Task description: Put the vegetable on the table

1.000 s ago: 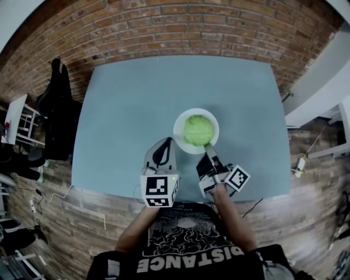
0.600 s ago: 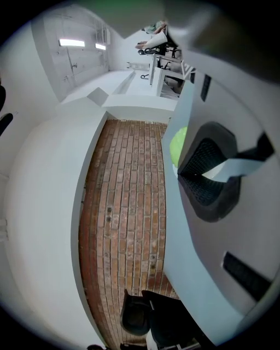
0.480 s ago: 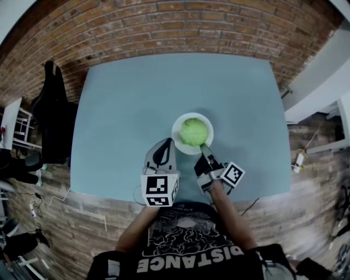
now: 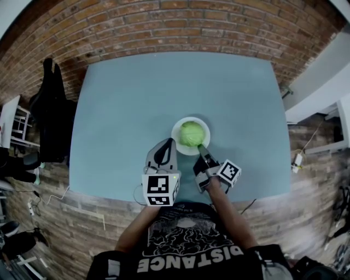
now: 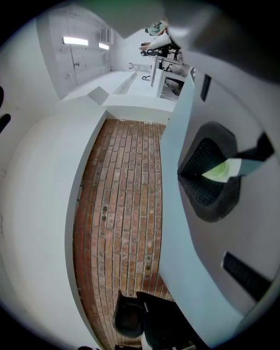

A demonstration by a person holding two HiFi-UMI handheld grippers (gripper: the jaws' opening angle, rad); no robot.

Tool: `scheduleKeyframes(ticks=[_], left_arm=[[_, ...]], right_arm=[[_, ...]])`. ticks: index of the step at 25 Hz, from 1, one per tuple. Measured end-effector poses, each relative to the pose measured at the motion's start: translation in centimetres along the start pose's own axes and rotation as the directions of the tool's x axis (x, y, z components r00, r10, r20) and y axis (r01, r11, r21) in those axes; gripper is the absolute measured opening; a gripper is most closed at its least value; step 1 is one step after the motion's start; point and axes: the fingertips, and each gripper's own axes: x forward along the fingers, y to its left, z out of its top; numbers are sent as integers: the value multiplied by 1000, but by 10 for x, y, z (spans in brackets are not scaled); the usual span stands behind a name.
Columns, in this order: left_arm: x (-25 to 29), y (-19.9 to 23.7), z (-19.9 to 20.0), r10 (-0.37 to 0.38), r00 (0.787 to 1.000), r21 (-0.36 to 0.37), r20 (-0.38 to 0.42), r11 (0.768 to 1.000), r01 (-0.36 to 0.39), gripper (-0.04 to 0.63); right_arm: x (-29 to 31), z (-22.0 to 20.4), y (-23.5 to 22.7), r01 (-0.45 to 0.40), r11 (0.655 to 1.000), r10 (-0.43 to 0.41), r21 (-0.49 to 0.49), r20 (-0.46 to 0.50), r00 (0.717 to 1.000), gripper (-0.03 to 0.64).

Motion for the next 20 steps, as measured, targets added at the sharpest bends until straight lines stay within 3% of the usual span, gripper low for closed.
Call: scheduleKeyframes(ticks=[9, 20], left_arm=[[-3, 11, 1, 13, 1000, 0, 4, 1000, -13, 0], [-4, 12, 0, 19, 1000, 8, 2, 1000, -19, 0]], right_arm=[[12, -11, -17, 99, 995, -99, -25, -12, 995, 18], [25, -11, -17, 108, 992, -111, -63, -32, 993, 34]])
